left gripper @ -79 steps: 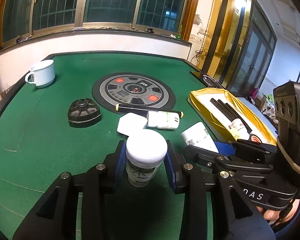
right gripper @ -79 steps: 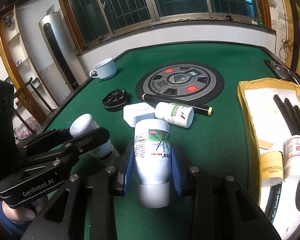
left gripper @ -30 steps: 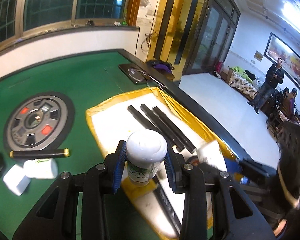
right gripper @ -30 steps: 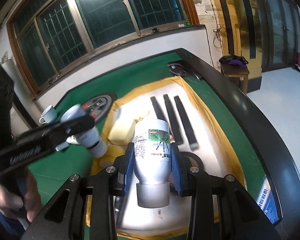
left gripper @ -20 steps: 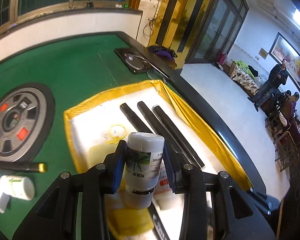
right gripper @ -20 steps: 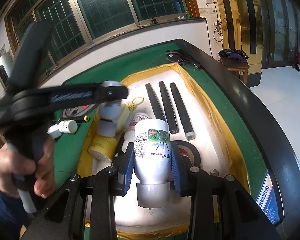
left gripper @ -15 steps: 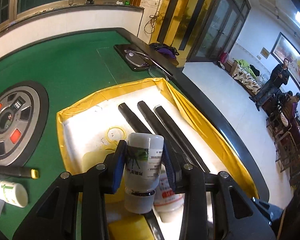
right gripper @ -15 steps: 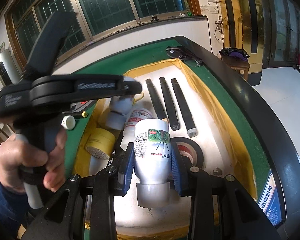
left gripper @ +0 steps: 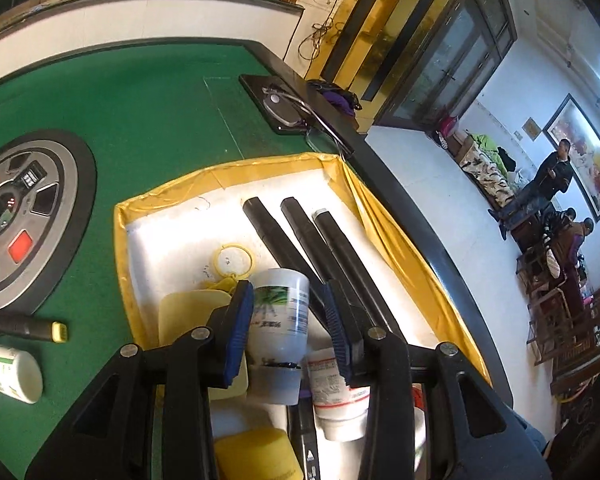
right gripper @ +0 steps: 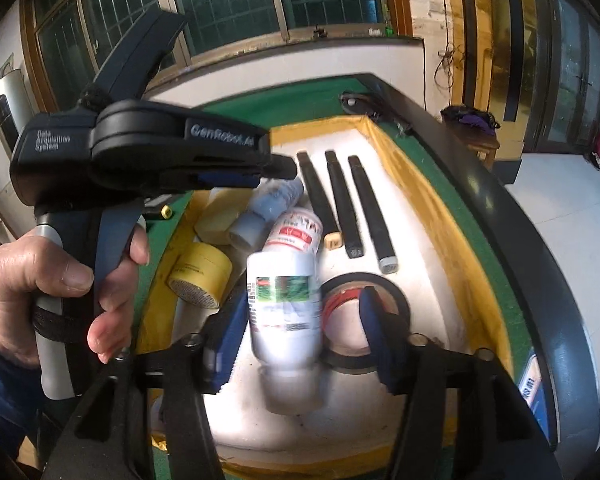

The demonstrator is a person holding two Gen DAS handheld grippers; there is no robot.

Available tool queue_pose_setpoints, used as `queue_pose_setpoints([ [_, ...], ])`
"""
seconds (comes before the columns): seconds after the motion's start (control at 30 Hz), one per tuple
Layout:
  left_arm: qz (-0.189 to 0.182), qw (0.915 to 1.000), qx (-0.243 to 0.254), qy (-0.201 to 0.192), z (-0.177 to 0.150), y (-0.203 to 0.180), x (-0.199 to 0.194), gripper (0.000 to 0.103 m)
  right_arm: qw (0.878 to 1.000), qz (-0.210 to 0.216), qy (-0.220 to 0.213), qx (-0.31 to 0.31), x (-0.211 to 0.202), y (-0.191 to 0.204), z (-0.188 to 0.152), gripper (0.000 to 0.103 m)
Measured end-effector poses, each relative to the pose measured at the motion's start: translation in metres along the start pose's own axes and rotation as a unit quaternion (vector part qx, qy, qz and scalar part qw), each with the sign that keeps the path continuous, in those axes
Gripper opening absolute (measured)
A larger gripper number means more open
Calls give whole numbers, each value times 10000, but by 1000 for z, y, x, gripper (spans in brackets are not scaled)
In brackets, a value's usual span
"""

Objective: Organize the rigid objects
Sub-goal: 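Lower both bottles into the tray and open both tools, then grasp the white square box with the left tool while the right tool grasps a green-cross pill bottle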

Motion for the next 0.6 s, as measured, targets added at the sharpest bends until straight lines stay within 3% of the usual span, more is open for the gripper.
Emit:
queue_pose_setpoints([
  [0.33, -141, 9995, 97, -261, -11, 0, -38, 35, 9997, -29, -225, 86, -19, 3, 8, 53],
  [0.6, -59, 9979, 48, -641, -32, 30, -87, 35, 9991, 42, -419, 108, -30, 20, 22, 53],
])
Point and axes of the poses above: each gripper's, at about its wrist camera, not at the fingertips, and x roughly the way its jaws point, y to its left, z to its top, the point moved 3 cm from there along x, roughly the way its jaws point, and after that the axes turned 6 degrees about -z, right-handed, at the moved point
